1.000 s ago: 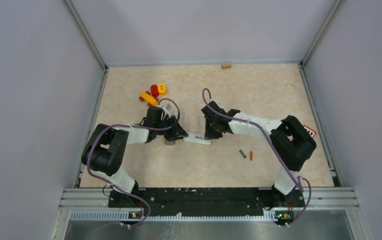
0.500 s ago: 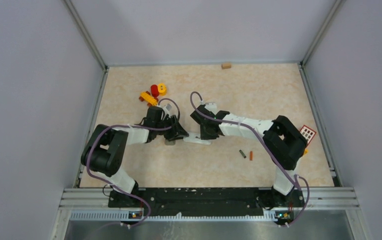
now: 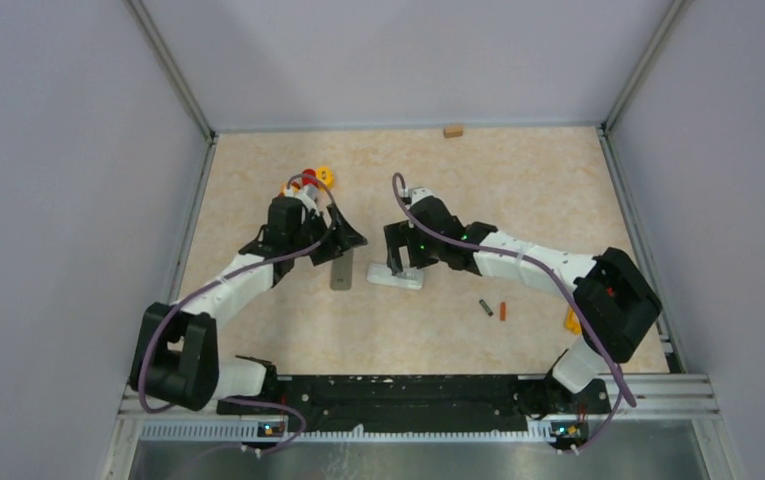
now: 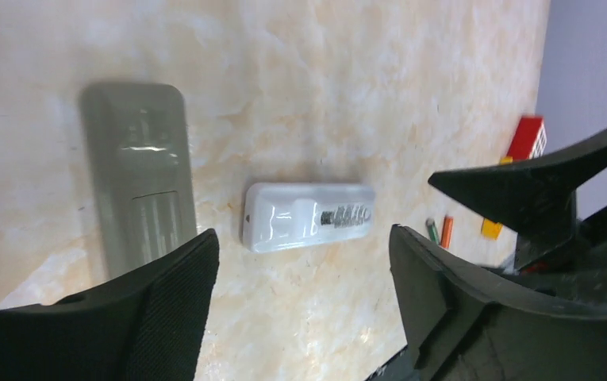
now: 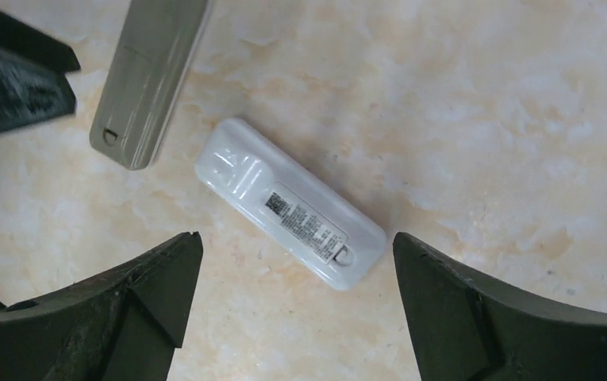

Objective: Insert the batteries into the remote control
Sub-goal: Move the remote control to the center of the board.

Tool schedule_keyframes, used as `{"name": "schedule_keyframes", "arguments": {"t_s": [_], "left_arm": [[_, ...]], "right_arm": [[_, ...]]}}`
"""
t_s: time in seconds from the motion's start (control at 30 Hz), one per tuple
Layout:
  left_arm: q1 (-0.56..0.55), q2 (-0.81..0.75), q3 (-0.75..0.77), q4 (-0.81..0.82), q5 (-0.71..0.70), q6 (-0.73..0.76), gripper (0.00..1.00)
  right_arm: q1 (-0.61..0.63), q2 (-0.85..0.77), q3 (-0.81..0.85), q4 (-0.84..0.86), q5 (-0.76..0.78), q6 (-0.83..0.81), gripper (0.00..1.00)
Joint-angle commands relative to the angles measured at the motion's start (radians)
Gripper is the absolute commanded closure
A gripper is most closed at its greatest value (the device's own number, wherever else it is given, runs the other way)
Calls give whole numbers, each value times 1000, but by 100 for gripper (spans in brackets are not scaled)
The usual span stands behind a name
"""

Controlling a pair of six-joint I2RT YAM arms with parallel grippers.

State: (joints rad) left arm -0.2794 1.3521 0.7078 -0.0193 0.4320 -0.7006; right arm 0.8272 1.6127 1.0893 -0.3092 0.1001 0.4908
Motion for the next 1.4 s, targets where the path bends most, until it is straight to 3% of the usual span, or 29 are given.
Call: {"name": "schedule_keyframes", "arguments": {"t_s": [0.0, 0.1, 0.3, 0.5, 0.77, 0.87, 1.13, 1.37], "left_arm": [[38, -120, 44, -180, -197, -2, 13], [69, -154, 56, -268, -265, -9, 1], [109, -161, 79, -345, -331, -8, 1], [115, -81, 116, -376, -312, 36, 1], [115, -11, 118, -334, -288, 41, 4], [115, -2, 137, -338, -309, 51, 4], [115, 12, 146, -330, -311, 37, 4], [117, -12, 135, -319, -309, 34, 3]], "right_arm": [[2, -10, -4, 108, -141, -337, 8], [2, 6, -36, 144, -195, -523, 3], [3, 100, 12, 92, -245, -722, 1], [3, 172, 40, 72, -261, -795, 4], [-37, 231, 47, 133, -137, -685, 51], [-79, 212, 23, 183, -54, -593, 59], [-250, 133, -27, 193, 186, -284, 61], [-294, 220, 5, 164, 186, -298, 57]]}}
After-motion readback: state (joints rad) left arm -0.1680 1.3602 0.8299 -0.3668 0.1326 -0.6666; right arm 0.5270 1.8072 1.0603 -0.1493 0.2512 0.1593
